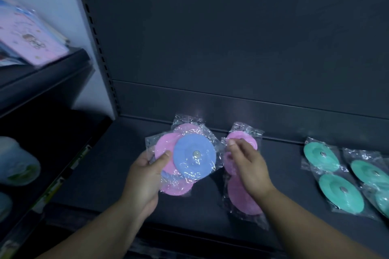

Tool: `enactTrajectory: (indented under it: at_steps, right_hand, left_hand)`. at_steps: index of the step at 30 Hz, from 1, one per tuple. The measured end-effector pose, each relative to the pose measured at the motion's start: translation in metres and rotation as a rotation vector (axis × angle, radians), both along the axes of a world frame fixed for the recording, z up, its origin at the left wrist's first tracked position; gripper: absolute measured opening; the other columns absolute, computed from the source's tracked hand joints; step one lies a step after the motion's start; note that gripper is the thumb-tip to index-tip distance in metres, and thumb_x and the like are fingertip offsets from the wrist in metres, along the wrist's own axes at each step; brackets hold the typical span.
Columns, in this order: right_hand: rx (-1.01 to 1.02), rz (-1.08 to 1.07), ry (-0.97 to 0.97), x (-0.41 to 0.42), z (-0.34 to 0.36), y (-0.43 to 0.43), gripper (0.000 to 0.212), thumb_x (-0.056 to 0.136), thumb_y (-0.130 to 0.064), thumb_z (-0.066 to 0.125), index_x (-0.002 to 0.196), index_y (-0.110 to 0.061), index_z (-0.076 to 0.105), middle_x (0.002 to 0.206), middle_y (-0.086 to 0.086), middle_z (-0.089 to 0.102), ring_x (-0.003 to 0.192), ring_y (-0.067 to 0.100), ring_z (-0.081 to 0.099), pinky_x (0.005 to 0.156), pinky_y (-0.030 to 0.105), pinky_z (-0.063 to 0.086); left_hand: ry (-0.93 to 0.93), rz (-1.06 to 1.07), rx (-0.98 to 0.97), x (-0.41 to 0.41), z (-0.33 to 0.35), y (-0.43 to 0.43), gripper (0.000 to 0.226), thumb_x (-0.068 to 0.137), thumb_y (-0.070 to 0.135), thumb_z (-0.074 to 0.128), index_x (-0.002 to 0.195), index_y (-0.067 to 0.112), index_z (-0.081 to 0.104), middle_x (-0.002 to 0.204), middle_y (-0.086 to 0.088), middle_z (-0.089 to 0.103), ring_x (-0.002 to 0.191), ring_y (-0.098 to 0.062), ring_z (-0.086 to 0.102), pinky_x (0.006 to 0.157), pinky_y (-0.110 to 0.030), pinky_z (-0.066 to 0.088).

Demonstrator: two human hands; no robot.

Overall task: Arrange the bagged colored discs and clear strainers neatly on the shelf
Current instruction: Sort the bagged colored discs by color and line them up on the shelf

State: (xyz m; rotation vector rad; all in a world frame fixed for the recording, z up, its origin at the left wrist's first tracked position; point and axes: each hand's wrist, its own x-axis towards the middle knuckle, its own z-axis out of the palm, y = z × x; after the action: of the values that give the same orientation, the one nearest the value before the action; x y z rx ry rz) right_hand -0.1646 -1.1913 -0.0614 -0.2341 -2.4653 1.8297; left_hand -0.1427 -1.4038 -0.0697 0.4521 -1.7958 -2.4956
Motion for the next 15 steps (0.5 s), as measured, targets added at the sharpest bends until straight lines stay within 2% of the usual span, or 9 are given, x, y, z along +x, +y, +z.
enactTrajectory:
  at_steps: [2,3,5,7,9,11,13,15]
  right_hand:
    - [-0.311,0.095,-0.179,0.01,0.003,-0.017,0.035,0.084,-0.029,0.071,0.112,-0.013,0.06,0.099,0.003,0.073,0.08,0.014,0.068,0.069,0.024,0.052]
    - [-0.392,0.137,-0.231,0.014,0.002,-0.021,0.036,0.082,-0.022,0.074,0.111,-0.006,0.059,0.098,0.009,0.073,0.075,0.017,0.067,0.062,0.026,0.052]
    - [-0.456,0.149,-0.292,0.02,0.002,-0.02,0.027,0.083,-0.015,0.072,0.103,-0.003,0.06,0.09,0.01,0.073,0.067,0.017,0.066,0.056,0.025,0.05]
    - [-0.527,0.066,-0.318,0.025,0.002,-0.009,0.013,0.085,-0.012,0.07,0.089,-0.01,0.058,0.079,0.01,0.068,0.059,0.015,0.061,0.054,0.025,0.05]
    - [-0.571,-0.03,-0.301,0.029,0.001,0.006,0.015,0.085,-0.011,0.069,0.079,-0.014,0.055,0.076,0.01,0.065,0.059,0.016,0.059,0.054,0.025,0.051]
    - [-0.614,-0.081,-0.292,0.036,0.002,0.02,0.014,0.085,-0.01,0.069,0.078,-0.014,0.057,0.077,0.01,0.066,0.061,0.017,0.058,0.054,0.026,0.051]
    - [-0.638,-0.06,-0.311,0.044,0.005,0.034,0.01,0.084,-0.01,0.07,0.081,-0.014,0.061,0.081,0.011,0.068,0.064,0.018,0.06,0.056,0.025,0.052]
    - [-0.62,-0.017,-0.322,0.051,0.009,0.049,0.007,0.084,-0.011,0.07,0.085,-0.013,0.063,0.082,0.011,0.069,0.065,0.015,0.062,0.057,0.024,0.052]
  left_hand:
    - [0.013,-0.019,0.006,0.002,0.001,0.002,0.02,0.09,0.013,0.061,0.109,0.009,0.067,0.109,-0.02,0.069,0.092,-0.03,0.065,0.076,-0.04,0.051]
    - [0.018,-0.026,0.009,0.003,0.002,0.004,0.02,0.09,0.013,0.061,0.109,0.009,0.067,0.107,-0.02,0.07,0.09,-0.03,0.066,0.076,-0.04,0.052]
    - [0.029,-0.044,0.007,0.004,0.003,0.006,0.021,0.088,0.016,0.064,0.108,0.01,0.067,0.106,-0.019,0.07,0.091,-0.031,0.066,0.079,-0.043,0.053]
    - [0.029,-0.065,-0.017,0.005,0.003,0.009,0.023,0.086,0.022,0.068,0.108,0.015,0.068,0.109,-0.019,0.069,0.097,-0.034,0.065,0.087,-0.05,0.051]
    - [0.024,-0.099,-0.013,0.006,0.003,0.017,0.022,0.089,0.021,0.064,0.109,0.016,0.068,0.109,-0.017,0.069,0.1,-0.035,0.065,0.087,-0.05,0.05]
    - [0.022,-0.123,-0.005,0.01,0.006,0.03,0.019,0.09,0.017,0.061,0.108,0.014,0.068,0.108,-0.017,0.07,0.097,-0.033,0.065,0.087,-0.048,0.049]
    - [0.037,-0.141,0.002,0.014,0.01,0.046,0.018,0.09,0.015,0.06,0.106,0.013,0.068,0.108,-0.016,0.07,0.099,-0.031,0.064,0.094,-0.049,0.046]
    - [0.043,-0.159,0.009,0.019,0.016,0.064,0.018,0.092,0.014,0.058,0.107,0.014,0.068,0.105,-0.005,0.073,0.099,-0.027,0.064,0.094,-0.046,0.047]
